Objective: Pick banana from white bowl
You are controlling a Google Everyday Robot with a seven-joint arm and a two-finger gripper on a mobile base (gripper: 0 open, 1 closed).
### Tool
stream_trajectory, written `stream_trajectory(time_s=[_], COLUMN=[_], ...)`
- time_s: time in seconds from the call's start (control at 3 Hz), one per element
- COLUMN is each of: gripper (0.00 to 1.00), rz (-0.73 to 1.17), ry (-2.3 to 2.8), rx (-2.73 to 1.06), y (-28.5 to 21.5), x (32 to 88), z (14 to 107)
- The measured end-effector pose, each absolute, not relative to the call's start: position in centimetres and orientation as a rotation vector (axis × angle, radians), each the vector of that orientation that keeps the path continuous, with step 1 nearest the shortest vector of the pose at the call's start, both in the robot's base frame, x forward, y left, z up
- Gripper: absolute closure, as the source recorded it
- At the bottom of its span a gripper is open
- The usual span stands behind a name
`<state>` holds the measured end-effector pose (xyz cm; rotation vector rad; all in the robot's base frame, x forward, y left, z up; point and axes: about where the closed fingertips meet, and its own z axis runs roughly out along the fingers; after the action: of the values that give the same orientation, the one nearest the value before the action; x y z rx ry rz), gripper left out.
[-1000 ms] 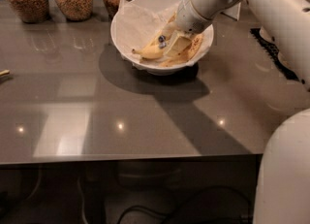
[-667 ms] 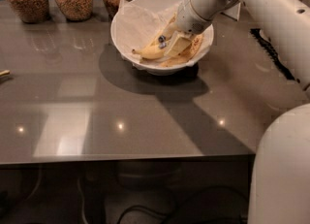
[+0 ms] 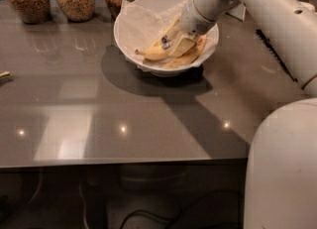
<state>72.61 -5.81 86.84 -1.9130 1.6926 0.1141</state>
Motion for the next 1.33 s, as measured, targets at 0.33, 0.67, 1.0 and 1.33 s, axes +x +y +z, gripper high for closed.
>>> stream_trajectory(time_s=[0.33, 0.67, 1.0, 1.33], gripper=[0.78, 0.99, 1.0, 1.0], rz=[0.113, 0.107, 0.083, 0.041], ry=[1.694, 1.681, 1.648, 1.609], rx=[-1.919, -1.995, -2.054, -2.074], y=[-5.8, -5.0, -4.3, -3.9], x=[72.5, 71.2, 69.5, 68.0], z=[87.0, 87.4, 89.1, 91.8])
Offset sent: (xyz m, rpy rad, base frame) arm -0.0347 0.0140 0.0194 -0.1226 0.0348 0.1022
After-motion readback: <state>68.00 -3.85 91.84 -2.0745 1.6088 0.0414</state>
